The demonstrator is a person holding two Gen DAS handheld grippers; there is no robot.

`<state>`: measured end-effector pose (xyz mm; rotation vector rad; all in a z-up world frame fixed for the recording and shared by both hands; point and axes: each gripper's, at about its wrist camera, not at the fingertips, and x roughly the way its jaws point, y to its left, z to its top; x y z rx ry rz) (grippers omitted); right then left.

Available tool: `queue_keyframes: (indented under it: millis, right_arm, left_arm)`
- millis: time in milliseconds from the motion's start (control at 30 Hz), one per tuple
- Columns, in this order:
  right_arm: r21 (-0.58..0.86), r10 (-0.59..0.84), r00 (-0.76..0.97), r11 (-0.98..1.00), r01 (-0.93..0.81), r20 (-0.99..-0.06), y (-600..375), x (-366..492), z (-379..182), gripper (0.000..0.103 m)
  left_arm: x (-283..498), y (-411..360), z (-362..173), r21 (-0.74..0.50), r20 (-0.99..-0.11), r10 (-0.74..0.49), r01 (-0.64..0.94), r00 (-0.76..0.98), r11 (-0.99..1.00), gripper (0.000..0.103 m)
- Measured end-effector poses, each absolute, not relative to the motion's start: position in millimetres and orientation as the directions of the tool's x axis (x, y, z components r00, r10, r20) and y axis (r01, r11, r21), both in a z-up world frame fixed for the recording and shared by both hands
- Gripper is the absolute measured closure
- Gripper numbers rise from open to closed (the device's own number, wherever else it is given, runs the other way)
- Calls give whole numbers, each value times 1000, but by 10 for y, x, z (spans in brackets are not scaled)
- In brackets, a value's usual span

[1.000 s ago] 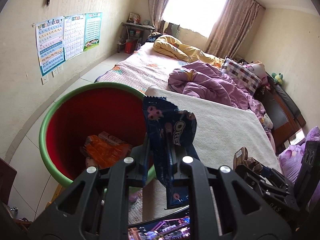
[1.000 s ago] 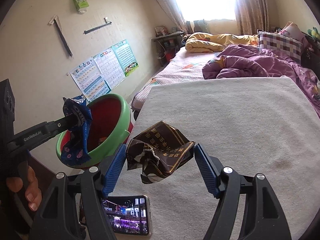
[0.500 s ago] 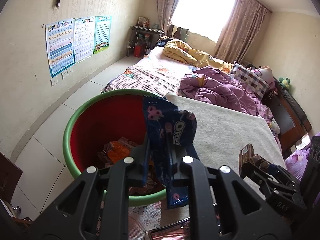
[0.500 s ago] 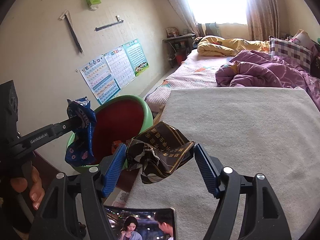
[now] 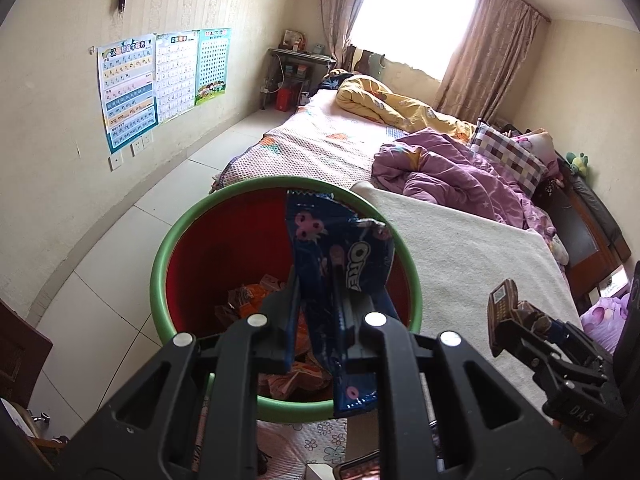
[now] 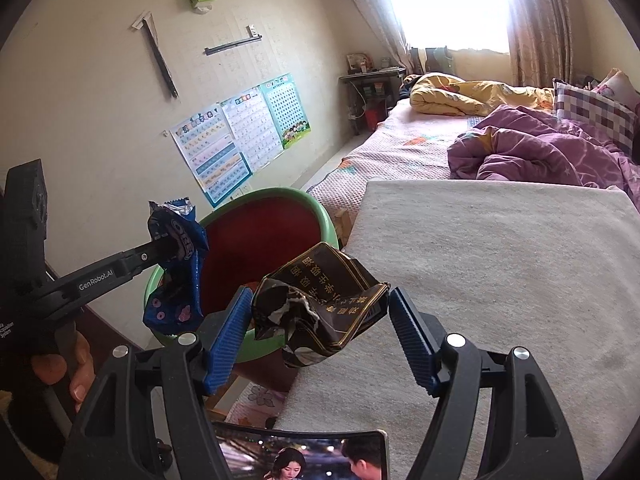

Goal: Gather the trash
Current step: 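Carry the Oreo wrapper and brown wrapper over the green bucket with both tools, then open both tools to drop the Oreo and brown wrappers into the bucket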

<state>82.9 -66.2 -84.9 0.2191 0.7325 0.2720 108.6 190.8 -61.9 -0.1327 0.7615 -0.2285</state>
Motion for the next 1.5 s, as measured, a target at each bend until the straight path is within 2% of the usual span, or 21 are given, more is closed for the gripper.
queue_keyframes:
  millis: [800, 1500]
  right_arm:
    - [282, 358, 716, 932, -230, -599, -464, 968, -764, 35]
    - [293, 397, 681, 917, -270, -615, -295, 1235, -713, 35]
  left_arm:
    - [1193, 1892, -637, -166, -673, -239, 173, 700, 971, 89]
    - [1401, 1882, -758, -161, -697, -238, 176, 676, 971, 89]
